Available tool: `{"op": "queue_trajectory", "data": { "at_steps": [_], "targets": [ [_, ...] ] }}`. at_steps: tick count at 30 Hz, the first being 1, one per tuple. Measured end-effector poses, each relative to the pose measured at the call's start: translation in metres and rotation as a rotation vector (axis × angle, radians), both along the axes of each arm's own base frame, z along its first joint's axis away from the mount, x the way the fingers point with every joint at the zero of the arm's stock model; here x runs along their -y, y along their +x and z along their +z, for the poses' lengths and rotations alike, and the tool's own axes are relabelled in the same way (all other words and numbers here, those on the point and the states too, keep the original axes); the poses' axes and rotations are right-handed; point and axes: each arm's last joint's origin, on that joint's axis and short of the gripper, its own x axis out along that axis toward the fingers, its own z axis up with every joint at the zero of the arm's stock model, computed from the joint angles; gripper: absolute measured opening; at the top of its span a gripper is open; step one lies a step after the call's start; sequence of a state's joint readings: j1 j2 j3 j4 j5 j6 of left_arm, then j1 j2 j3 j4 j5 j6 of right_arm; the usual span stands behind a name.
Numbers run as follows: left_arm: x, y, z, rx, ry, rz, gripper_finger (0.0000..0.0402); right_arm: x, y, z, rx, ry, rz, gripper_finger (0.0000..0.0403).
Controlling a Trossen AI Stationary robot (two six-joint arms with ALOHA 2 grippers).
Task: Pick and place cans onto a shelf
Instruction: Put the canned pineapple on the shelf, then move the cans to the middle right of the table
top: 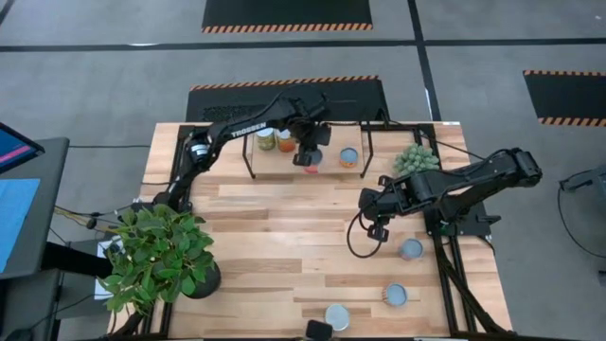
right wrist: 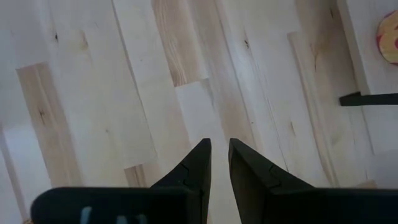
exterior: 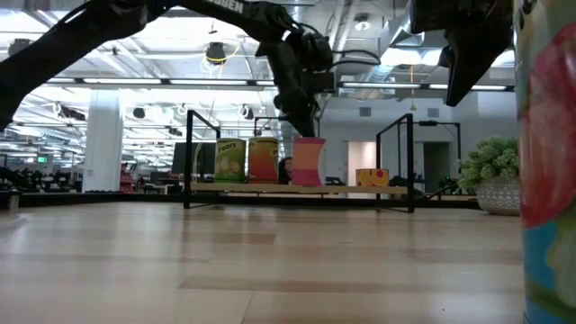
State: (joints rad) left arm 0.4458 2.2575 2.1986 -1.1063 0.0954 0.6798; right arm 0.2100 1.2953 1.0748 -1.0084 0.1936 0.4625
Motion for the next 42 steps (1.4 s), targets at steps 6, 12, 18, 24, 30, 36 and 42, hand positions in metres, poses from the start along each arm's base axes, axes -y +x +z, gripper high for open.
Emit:
{"op": "queue_trajectory", "data": {
  "at_steps": [6, 12, 18, 24, 30, 36, 42],
  "targets": [
    [-0.009, -0.004, 0.000, -0.014, 0.020, 0.038, 0.0000, 0.000, 0.000, 0.000, 0.000, 0.001, 0.000, 0.0082],
    [-0.013, -0.007, 0.000, -0.026, 0.041, 0.089, 0.0009, 0.000, 0.000, 0.000, 0.000, 0.004, 0.001, 0.0082],
    [-0.014, -0.007, 0.000, -0.033, 0.054, 0.106, 0.0031, 0.000, 0.000, 0.000, -0.001, 0.008, 0.002, 0.0082],
    [-0.015, -0.007, 0.000, -0.028, 0.055, 0.107, 0.0063, 0.000, 0.000, 0.000, -0.002, 0.009, 0.002, 0.0082],
    [-0.016, -0.007, 0.000, -0.044, 0.098, 0.127, 0.0088, 0.000, 0.000, 0.000, -0.002, 0.008, 0.002, 0.0082],
    [-0.009, -0.011, 0.020, -0.017, 0.112, 0.120, 0.0094, -0.001, 0.000, 0.000, -0.003, 0.008, 0.004, 0.0082],
    [0.005, -0.018, 0.070, 0.075, 0.140, 0.168, 0.0094, -0.007, -0.002, 0.000, -0.006, 0.011, 0.023, 0.0082]
  ]
}}
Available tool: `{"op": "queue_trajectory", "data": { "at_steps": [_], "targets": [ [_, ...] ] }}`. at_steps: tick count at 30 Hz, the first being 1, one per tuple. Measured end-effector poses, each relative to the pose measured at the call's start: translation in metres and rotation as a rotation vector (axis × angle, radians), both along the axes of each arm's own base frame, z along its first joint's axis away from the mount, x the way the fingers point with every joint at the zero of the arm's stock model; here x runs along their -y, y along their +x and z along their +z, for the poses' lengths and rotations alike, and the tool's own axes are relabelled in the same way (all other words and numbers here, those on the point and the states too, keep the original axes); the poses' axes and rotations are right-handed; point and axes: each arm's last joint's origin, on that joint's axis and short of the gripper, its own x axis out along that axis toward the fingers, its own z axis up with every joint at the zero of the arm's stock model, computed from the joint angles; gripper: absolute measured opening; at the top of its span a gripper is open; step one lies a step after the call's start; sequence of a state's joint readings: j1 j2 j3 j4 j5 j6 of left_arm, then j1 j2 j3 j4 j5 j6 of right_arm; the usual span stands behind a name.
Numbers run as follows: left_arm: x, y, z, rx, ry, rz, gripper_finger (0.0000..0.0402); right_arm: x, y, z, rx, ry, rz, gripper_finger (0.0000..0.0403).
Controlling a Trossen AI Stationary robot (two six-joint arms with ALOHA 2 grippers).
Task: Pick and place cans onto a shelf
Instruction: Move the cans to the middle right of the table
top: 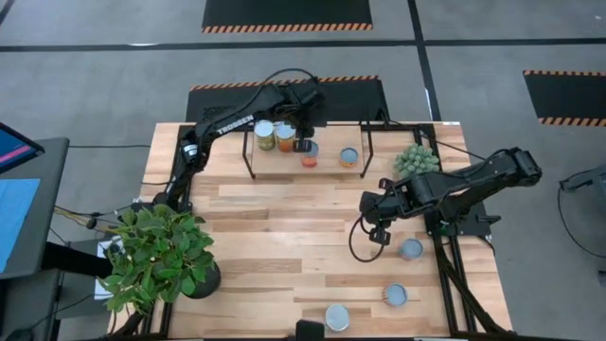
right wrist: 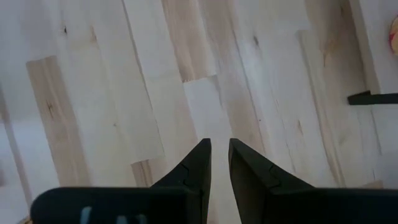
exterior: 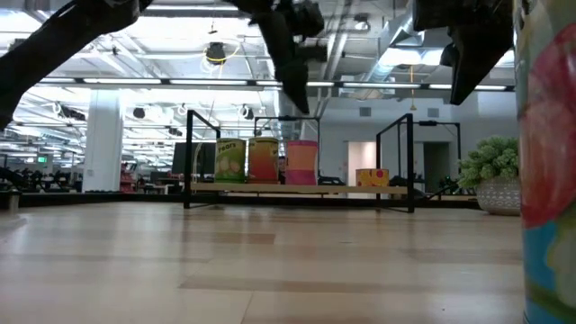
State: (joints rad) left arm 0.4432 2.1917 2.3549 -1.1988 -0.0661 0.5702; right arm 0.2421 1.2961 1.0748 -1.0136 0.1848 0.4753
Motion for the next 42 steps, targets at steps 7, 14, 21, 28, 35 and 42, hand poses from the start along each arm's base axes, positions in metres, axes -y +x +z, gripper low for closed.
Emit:
{"op": "queue_trajectory", "data": {
  "at_steps": [7, 14, 21, 28, 35, 42],
  "targets": [
    [0.043, -0.022, 0.025, 0.007, -0.236, -0.105, 0.0094, -0.020, -0.009, -0.001, -0.031, 0.009, 0.046, 0.0082],
    [0.071, -0.036, 0.012, -0.160, -0.509, -0.267, 0.0094, -0.042, -0.028, -0.007, -0.116, 0.020, 0.009, 0.0082],
    [0.080, -0.048, -0.025, -0.308, -0.603, -0.238, 0.0094, -0.054, -0.064, -0.028, -0.384, 0.083, -0.265, 0.0082],
    [0.094, -0.071, -0.056, -0.384, -0.707, -0.264, 0.0093, -0.061, -0.073, -0.036, -0.408, 0.076, -0.298, 0.0082],
    [0.101, -0.073, -0.083, -0.320, -0.632, -0.213, 0.0093, -0.058, -0.075, -0.047, -0.391, 0.045, -0.334, 0.0082],
    [0.121, -0.039, -0.102, -0.034, -0.480, -0.368, 0.0093, -0.059, -0.073, -0.049, -0.364, 0.047, -0.327, 0.0082]
  ]
}}
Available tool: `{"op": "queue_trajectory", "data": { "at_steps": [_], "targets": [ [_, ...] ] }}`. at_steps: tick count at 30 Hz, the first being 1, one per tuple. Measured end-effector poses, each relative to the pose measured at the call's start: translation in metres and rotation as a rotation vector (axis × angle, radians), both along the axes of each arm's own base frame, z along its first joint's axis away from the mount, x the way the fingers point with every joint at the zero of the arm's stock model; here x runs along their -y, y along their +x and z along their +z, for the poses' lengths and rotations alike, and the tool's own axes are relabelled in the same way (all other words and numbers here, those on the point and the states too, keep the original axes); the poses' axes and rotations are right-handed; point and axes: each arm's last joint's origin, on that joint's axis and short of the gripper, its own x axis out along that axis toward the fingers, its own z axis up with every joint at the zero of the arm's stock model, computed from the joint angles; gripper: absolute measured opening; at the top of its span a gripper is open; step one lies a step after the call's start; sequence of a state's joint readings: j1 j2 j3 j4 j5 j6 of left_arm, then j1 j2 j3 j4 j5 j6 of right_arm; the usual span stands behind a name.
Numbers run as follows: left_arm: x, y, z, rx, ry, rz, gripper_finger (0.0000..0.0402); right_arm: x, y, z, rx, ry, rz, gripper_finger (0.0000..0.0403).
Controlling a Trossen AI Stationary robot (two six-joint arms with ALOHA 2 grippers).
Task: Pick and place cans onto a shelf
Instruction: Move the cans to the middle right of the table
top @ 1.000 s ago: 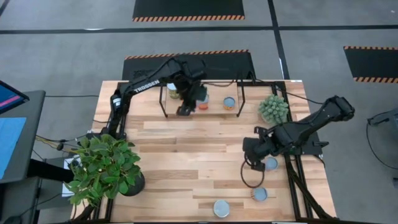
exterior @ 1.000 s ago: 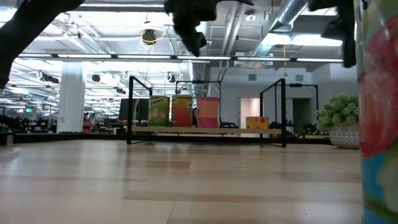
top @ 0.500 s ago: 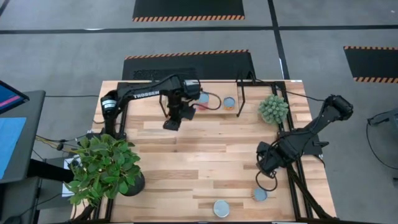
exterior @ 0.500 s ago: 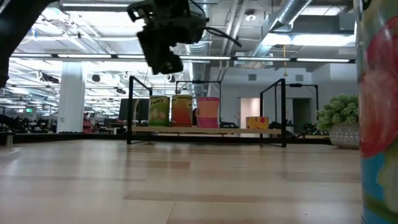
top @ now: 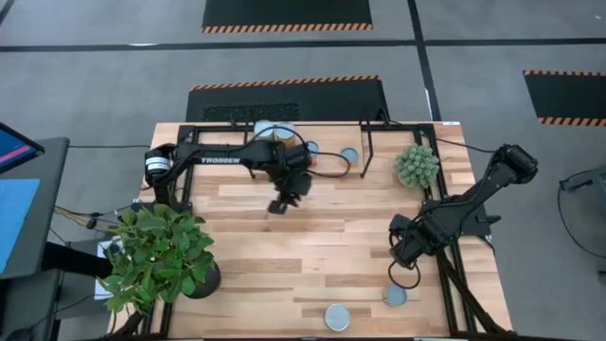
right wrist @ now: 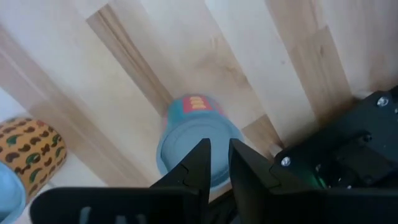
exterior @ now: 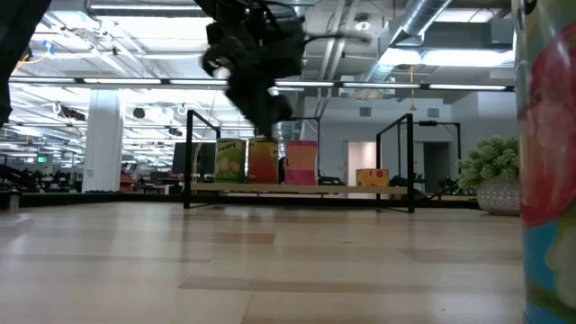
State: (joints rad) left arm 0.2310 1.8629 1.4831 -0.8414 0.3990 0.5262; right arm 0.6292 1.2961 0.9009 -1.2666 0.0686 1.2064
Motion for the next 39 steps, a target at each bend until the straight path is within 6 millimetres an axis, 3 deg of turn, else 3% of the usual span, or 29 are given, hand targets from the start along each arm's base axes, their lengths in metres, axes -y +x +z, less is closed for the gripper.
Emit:
{"op": "queue_trajectory", "data": {
  "at_steps": [5, 12, 21, 26, 33, 39],
  "targets": [
    [0.022, 0.019, -0.012, 0.228, -0.011, -0.085, 0.0093, -0.001, 0.002, 0.000, 0.031, -0.007, 0.017, 0.0082],
    [0.048, 0.025, -0.033, 0.450, -0.095, -0.218, 0.0093, -0.003, 0.004, 0.000, 0.052, 0.001, 0.089, 0.0082],
    [0.051, 0.021, -0.040, 0.567, -0.336, -0.337, 0.0093, -0.003, 0.004, 0.000, 0.051, 0.001, 0.096, 0.0082],
    [0.052, 0.043, -0.053, 0.697, -0.503, -0.440, 0.0093, -0.003, 0.003, 0.000, 0.047, -0.001, 0.098, 0.0082],
    [0.046, 0.083, -0.075, 0.582, -0.704, -0.320, 0.0093, -0.003, 0.004, 0.000, 0.048, 0.012, 0.097, 0.0082],
    [0.057, 0.093, -0.082, 0.575, -0.647, -0.295, 0.0093, -0.002, 0.004, 0.000, 0.058, -0.016, 0.108, 0.0082]
  ]
}}
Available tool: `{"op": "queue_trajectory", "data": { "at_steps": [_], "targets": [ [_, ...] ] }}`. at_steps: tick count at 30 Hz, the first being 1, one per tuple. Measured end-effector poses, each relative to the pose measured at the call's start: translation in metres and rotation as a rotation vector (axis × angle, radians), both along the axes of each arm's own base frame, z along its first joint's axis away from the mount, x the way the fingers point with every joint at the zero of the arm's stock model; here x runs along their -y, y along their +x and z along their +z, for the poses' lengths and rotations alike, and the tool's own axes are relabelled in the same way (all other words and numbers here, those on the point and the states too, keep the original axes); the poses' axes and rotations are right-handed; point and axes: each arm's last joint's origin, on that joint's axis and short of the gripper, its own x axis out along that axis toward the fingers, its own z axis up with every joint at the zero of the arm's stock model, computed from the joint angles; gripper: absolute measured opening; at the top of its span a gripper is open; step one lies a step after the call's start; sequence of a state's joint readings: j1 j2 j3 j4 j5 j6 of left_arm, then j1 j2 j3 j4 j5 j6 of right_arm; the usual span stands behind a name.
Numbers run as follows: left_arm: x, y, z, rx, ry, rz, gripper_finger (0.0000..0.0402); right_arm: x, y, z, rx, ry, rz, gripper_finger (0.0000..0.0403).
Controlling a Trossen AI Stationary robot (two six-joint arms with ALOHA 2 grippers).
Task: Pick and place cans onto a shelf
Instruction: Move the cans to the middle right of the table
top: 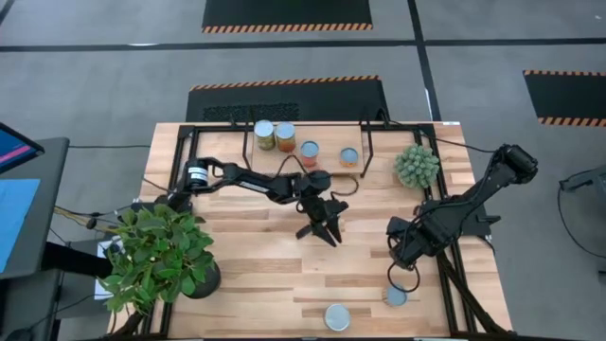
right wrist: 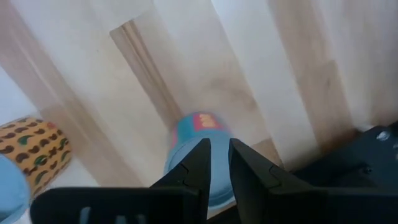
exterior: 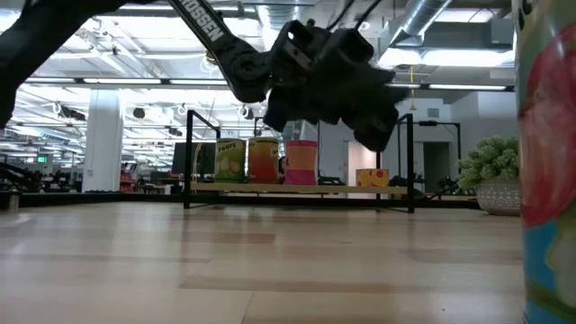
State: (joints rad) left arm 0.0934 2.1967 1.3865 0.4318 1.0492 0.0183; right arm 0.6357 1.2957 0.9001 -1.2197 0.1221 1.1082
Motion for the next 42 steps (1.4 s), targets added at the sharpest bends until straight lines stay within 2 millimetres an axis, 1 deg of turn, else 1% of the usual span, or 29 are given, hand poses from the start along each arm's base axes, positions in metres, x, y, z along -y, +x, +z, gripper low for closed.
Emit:
{"op": "queue_trajectory", "data": {
  "at_steps": [3, 7, 10, 14, 18, 21, 25, 28, 31, 33, 37, 42],
  "targets": [
    [0.009, -0.001, -0.010, -0.024, 0.106, 0.057, 0.0093, 0.001, 0.000, 0.000, 0.015, -0.030, 0.018, 0.0082],
    [0.014, -0.003, -0.013, -0.062, 0.113, 0.055, 0.0093, 0.004, 0.000, 0.000, 0.006, -0.060, 0.014, 0.0082],
    [0.015, -0.003, -0.014, -0.079, 0.114, 0.054, 0.0093, 0.008, -0.005, 0.001, -0.047, -0.095, 0.014, 0.0082],
    [0.021, -0.005, -0.017, -0.122, 0.117, 0.044, 0.0093, 0.008, -0.008, 0.001, -0.096, -0.059, 0.026, 0.0082],
    [0.030, -0.005, -0.018, -0.117, 0.132, 0.033, 0.0093, 0.007, -0.015, -0.011, -0.175, -0.014, 0.083, 0.0082],
    [0.035, -0.005, -0.018, -0.115, 0.134, 0.024, 0.0093, 0.005, -0.020, -0.019, -0.226, 0.028, 0.084, 0.0082],
    [0.035, -0.005, -0.018, -0.120, 0.139, 0.039, 0.0093, 0.000, -0.021, -0.020, -0.219, 0.070, 0.066, 0.0082],
    [0.035, -0.005, -0.011, -0.109, 0.151, 0.063, 0.0093, -0.005, -0.017, -0.021, -0.185, 0.134, 0.055, 0.0082],
    [0.033, -0.008, -0.001, -0.092, 0.216, 0.103, 0.0093, -0.008, -0.013, -0.021, -0.141, 0.161, 0.041, 0.0082],
    [0.032, -0.011, 0.002, -0.101, 0.283, 0.140, 0.0093, -0.008, -0.013, -0.022, -0.123, 0.152, 0.035, 0.0082],
    [0.031, -0.018, -0.003, -0.187, 0.353, 0.159, 0.0093, -0.007, -0.014, -0.023, -0.139, 0.137, 0.001, 0.0082],
    [0.030, -0.025, -0.010, -0.279, 0.412, 0.163, 0.0093, -0.004, -0.020, -0.037, -0.178, 0.162, -0.035, 0.0082]
  ]
}}
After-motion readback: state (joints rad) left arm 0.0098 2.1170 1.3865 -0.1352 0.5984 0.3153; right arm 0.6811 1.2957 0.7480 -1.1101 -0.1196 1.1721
